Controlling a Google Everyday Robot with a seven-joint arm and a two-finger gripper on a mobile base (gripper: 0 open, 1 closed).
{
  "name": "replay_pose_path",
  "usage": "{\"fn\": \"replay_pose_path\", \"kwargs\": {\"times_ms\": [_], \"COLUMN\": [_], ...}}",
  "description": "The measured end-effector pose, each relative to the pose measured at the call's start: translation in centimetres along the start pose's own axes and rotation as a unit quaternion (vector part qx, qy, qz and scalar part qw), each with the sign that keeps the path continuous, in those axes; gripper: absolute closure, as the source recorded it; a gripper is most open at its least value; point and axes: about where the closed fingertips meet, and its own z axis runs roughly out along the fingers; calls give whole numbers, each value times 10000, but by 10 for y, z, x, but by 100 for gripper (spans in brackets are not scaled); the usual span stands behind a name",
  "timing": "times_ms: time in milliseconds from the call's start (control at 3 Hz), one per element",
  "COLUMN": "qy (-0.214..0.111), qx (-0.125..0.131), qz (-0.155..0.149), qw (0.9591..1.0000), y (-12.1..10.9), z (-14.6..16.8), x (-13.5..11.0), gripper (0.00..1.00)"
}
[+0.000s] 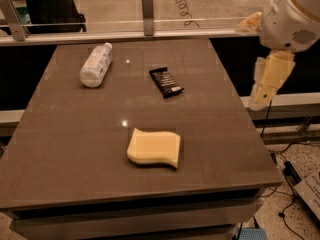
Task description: Place blue plastic bottle upright
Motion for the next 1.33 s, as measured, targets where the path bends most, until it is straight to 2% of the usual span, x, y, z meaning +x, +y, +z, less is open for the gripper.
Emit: {"fn": "replay_pose_path", "kwargs": {"times_ms": [333,667,1000,1333], "qy": [-526,-966,-1326,-1360], "qx": [-68,-40,47,62], "qz": [-741,-1578,-2501,-2571], "qw": [9958,9827,9591,9567], "y": [-31,-50,-63,-67], "z": [22,42,59,61], "x": [-36,-80,-127,-129], "gripper": [0,0,0,0]}}
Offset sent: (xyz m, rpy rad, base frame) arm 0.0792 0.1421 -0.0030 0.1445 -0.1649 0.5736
